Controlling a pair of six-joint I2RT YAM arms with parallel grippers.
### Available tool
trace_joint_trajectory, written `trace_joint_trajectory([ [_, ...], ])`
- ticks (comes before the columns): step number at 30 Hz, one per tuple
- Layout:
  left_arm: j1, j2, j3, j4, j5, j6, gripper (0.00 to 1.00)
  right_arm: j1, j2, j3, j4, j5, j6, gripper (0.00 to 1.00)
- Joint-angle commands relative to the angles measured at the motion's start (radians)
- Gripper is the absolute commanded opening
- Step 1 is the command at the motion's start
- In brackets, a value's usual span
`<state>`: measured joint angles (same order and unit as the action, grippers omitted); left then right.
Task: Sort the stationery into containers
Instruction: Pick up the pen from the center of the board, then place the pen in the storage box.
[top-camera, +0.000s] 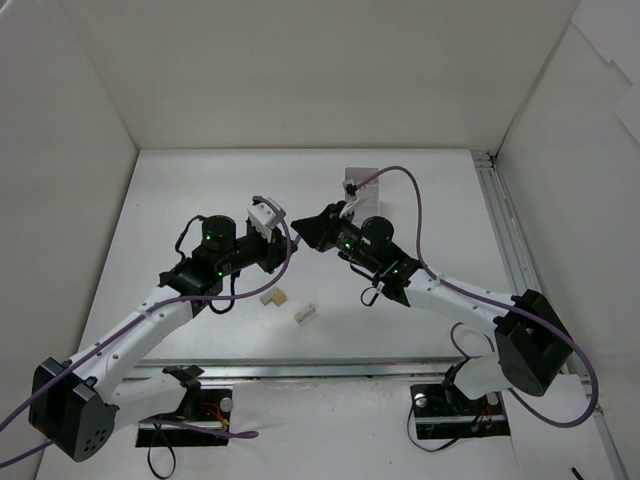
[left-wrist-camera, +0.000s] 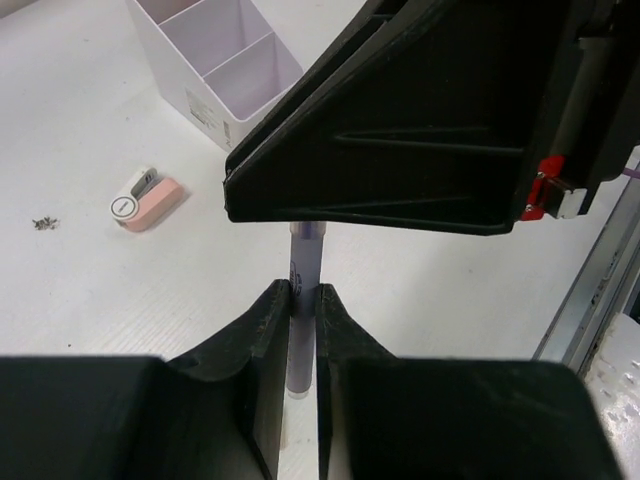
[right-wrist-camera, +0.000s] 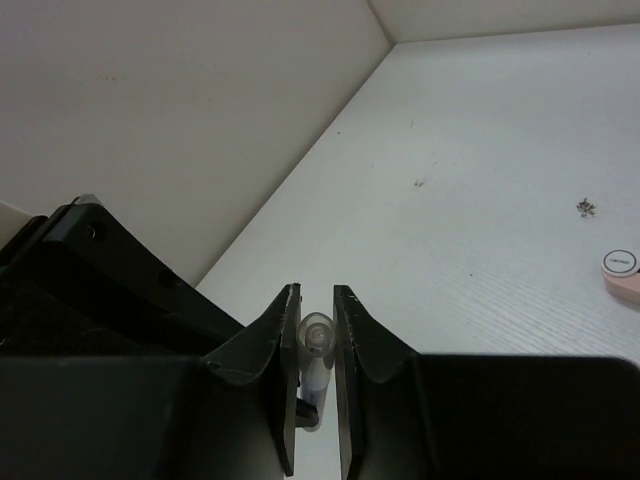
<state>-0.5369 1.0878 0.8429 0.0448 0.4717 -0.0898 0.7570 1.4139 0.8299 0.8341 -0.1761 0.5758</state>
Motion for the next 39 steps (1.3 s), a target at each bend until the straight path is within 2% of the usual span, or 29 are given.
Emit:
trace_joint_trajectory([
  [1,-0.012,-0.022,0.042,0.093,-0.01,-0.019,0.13,-0.001,-0.033,0.032,0.071,0.07,-0.047,0.0],
  [3,-0.012,-0.019,0.047,0.086,-0.019,-0.016,0.42,-0.001,-0.035,0.035,0.069,0.098,-0.066,0.0],
  [5,-0.012,-0.019,0.048,0.07,-0.03,-0.014,0.63,-0.002,-0.043,0.037,0.069,0.127,-0.088,0.0],
  [6,-0.012,-0.022,0.048,0.064,-0.047,-0.013,0.97,-0.005,-0.046,0.034,0.069,0.16,-0.111,0.0],
  [7,-0.012,-0.032,0.047,0.058,-0.057,-0.01,1.0,-0.005,-0.053,0.034,0.069,0.171,-0.129,0.0],
  [11,-0.012,-0.065,0.044,-0.02,-0.16,0.001,1.0,-0.056,-0.066,0.037,0.065,0.282,-0.209,0.0],
  [14,-0.012,-0.098,0.015,-0.068,-0.303,-0.01,1.0,-0.1,-0.04,0.055,0.053,0.352,-0.273,0.0],
  [15,-0.012,-0.106,-0.002,-0.08,-0.399,-0.022,1.0,-0.129,-0.03,0.064,0.053,0.395,-0.313,0.0],
  [18,0.015,-0.129,-0.013,-0.161,-0.52,-0.089,1.0,-0.195,0.013,0.115,0.053,0.434,-0.393,0.0],
  [20,0.06,-0.155,-0.021,-0.207,-0.522,-0.123,1.0,-0.234,0.055,0.149,0.053,0.431,-0.422,0.0],
  [26,0.158,-0.258,-0.1,-0.207,-0.484,-0.218,1.0,-0.363,0.223,0.3,0.054,0.287,-0.504,0.0],
  [29,0.198,-0.285,-0.114,-0.226,-0.412,-0.24,1.0,-0.387,0.296,0.377,0.054,0.231,-0.519,0.0],
  [35,0.229,-0.293,-0.105,-0.261,-0.374,-0.242,1.0,-0.401,0.431,0.5,0.057,0.205,-0.617,0.0],
  [39,0.238,-0.286,-0.11,-0.258,-0.375,-0.24,1.0,-0.403,0.493,0.546,0.059,0.201,-0.623,0.0],
])
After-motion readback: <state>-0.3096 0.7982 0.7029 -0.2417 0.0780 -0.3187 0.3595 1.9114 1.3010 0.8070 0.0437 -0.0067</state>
